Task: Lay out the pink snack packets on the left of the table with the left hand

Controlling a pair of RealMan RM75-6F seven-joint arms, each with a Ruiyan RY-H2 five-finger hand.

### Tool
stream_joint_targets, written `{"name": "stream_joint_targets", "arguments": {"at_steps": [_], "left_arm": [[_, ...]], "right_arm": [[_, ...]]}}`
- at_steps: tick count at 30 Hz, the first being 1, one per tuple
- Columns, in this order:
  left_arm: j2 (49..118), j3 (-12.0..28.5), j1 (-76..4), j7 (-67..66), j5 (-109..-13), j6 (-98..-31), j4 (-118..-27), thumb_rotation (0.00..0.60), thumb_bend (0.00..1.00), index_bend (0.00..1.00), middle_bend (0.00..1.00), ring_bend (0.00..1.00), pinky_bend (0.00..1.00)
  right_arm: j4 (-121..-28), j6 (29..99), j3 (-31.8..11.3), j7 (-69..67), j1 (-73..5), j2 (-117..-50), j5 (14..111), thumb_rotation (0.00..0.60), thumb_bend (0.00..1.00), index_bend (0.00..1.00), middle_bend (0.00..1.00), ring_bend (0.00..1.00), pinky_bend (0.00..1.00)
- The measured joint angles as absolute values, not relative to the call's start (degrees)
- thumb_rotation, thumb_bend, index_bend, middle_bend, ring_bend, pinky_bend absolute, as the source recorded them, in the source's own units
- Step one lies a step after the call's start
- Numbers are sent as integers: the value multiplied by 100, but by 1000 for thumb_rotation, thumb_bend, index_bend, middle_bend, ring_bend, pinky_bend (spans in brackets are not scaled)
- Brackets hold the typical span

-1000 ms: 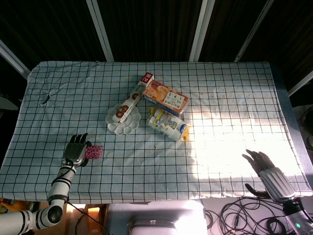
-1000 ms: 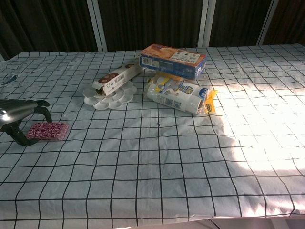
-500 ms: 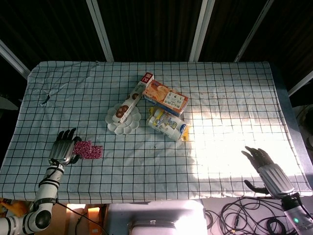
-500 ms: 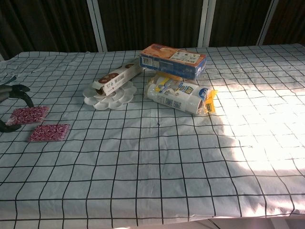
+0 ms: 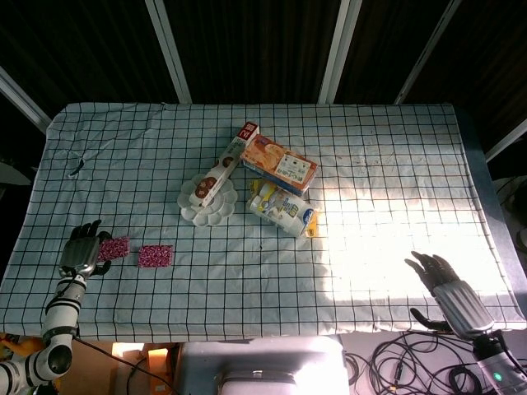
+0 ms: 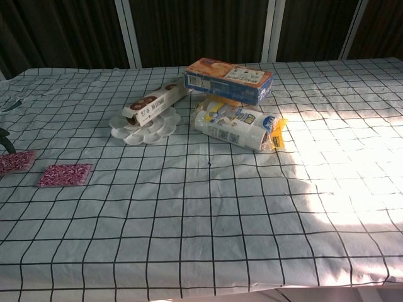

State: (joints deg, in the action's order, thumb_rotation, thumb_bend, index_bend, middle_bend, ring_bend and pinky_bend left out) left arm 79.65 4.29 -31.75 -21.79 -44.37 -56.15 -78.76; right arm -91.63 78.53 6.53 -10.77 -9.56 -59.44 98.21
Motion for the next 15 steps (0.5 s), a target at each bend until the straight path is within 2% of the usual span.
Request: {"name": "stream_joint_targets", "arguments": {"at_steps": [3,6,11,15], "left_arm": [[7988,425,-3197,-2279,-4323,-5493,-7874,600,341,105,0,0,0],[7987,435,-3228,-2399,-4185,-5430,-7919,600,326,13,0,0,0],[7891,462,-3242,-2497,-4102,-5460,-8154,600,318,0,0,0,0],[7752,481,-3216,-2461,-4301,-5596,-8489,600,319,52,0,0,0]], "right_arm": [[-9176,7894,677,-1061,-921,-5941,9849,600,236,0,0,0,0],[-9182,7963,704,-1063,-875,-5932,9887,600,236,0,0,0,0],[-9160,7991,698,-1113,-869,-5917,9905,600,236,0,0,0,0],[-9143,7967,668,-1171,-902,-5907,9896,600,236,0,0,0,0]]}}
